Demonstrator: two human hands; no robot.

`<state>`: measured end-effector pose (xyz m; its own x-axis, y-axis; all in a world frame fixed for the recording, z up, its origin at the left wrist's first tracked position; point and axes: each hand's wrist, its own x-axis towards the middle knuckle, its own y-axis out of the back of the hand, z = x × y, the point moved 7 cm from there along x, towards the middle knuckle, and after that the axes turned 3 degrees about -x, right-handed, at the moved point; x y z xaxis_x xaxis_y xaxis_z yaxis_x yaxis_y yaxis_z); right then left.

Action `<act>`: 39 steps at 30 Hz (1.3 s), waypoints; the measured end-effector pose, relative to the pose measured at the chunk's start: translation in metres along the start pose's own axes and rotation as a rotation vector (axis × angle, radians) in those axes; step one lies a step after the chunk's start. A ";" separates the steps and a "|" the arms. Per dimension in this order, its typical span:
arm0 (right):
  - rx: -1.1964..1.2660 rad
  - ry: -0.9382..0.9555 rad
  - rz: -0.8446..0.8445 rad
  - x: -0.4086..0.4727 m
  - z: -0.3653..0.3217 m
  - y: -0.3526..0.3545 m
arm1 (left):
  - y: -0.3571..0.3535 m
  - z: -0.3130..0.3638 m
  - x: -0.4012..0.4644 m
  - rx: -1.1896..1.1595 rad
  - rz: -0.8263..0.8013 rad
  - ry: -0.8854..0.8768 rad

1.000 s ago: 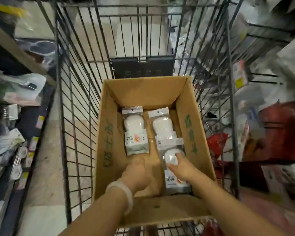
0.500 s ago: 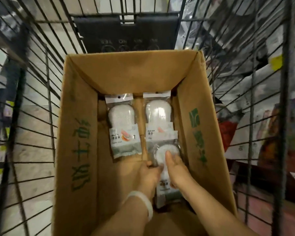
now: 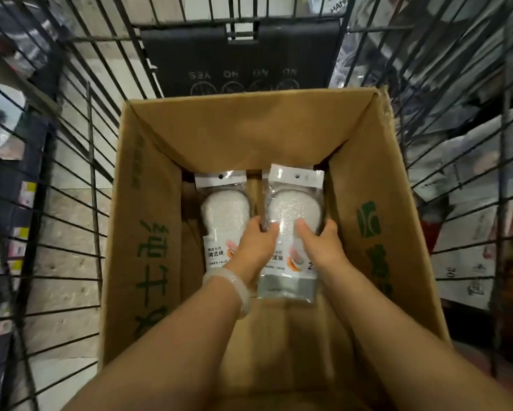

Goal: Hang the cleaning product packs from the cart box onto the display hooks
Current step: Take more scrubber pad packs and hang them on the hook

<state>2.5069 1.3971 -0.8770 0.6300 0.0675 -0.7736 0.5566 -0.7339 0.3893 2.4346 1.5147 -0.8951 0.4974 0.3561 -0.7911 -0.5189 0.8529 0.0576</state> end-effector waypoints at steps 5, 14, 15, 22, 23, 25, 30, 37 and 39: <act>-0.025 -0.025 -0.072 -0.003 0.010 -0.009 | -0.010 -0.022 -0.005 -0.105 -0.053 0.088; 0.071 -0.213 -0.134 -0.046 0.054 -0.007 | -0.003 -0.065 -0.055 -0.202 -0.153 0.295; 0.093 -0.208 -0.131 -0.052 0.052 -0.006 | -0.002 -0.062 -0.061 -0.231 -0.140 0.296; 0.221 -0.010 -0.090 -0.111 -0.003 0.021 | 0.015 0.001 -0.111 -0.267 -0.107 0.105; 0.241 0.033 -0.078 -0.122 -0.014 0.028 | 0.018 0.014 -0.119 -0.260 -0.098 0.056; 0.284 0.115 -0.056 -0.144 -0.036 0.039 | 0.025 0.040 -0.136 -0.248 -0.087 -0.031; 0.401 0.345 -0.027 -0.210 -0.081 0.069 | 0.029 0.106 -0.192 -0.236 -0.196 -0.255; 0.543 0.583 0.041 -0.324 -0.091 0.112 | 0.023 0.146 -0.298 -0.158 -0.295 -0.516; 0.555 0.614 0.113 -0.361 -0.075 0.125 | 0.019 0.142 -0.337 -0.124 -0.331 -0.583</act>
<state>2.3892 1.3317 -0.5115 0.9385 0.2126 -0.2720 0.2266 -0.9738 0.0211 2.3557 1.4652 -0.5411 0.9191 0.2611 -0.2950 -0.3333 0.9146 -0.2291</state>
